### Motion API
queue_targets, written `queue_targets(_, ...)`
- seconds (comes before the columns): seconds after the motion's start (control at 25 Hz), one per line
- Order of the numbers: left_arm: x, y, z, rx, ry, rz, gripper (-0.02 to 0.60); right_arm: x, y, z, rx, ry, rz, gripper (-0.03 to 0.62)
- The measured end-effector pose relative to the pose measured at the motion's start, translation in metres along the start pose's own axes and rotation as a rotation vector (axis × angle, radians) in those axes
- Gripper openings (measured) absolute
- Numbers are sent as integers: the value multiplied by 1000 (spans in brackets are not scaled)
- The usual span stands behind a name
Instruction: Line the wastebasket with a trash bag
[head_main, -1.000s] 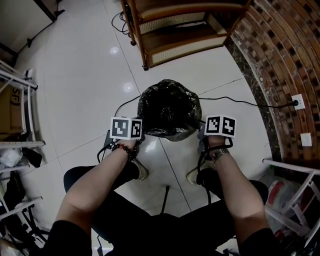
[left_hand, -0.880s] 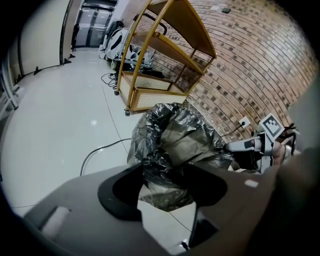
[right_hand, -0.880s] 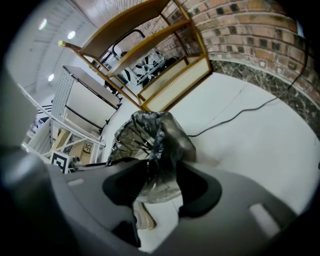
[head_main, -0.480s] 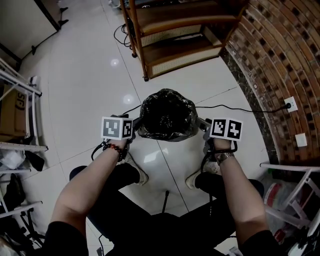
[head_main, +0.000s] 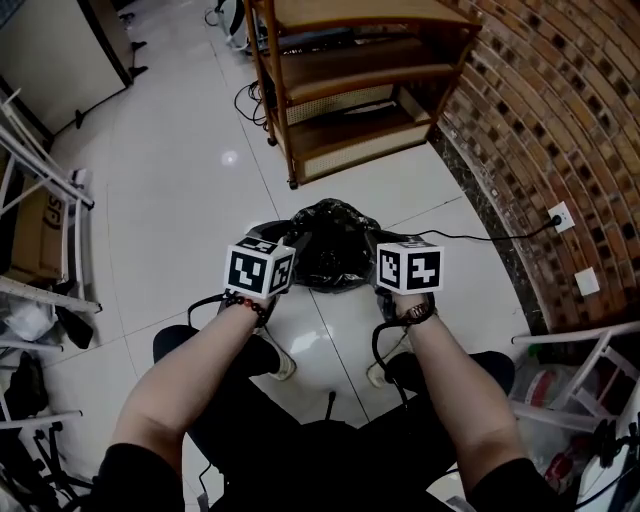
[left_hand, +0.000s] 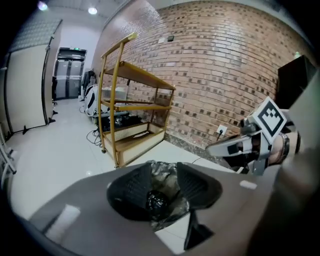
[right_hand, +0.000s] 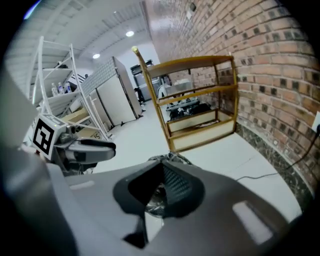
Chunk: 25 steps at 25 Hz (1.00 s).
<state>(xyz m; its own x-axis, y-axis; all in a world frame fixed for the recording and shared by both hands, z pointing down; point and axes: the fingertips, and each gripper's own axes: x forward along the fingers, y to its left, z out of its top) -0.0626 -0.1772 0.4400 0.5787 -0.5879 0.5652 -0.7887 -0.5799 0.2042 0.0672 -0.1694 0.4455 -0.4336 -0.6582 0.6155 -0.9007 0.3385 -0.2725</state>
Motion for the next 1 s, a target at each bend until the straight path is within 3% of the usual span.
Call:
queue_targets(0.16, -8, -19, 0, 40, -22, -21, 106, -8, 14, 3, -55, -36, -10, 1)
queue_targets(0.44, -9, -49, -30, 117, 33, -45, 69, -17, 28, -26, -120, -34, 2, 0)
queue_targets(0.72, -13, -80, -24, 167, -53, -62, 0, -26, 55, -21, -243, -98, 1, 0)
queue_targets(1.0, -20, -92, -5, 185, -111, -69, 0, -28, 59, -17, -231, -127, -12, 0)
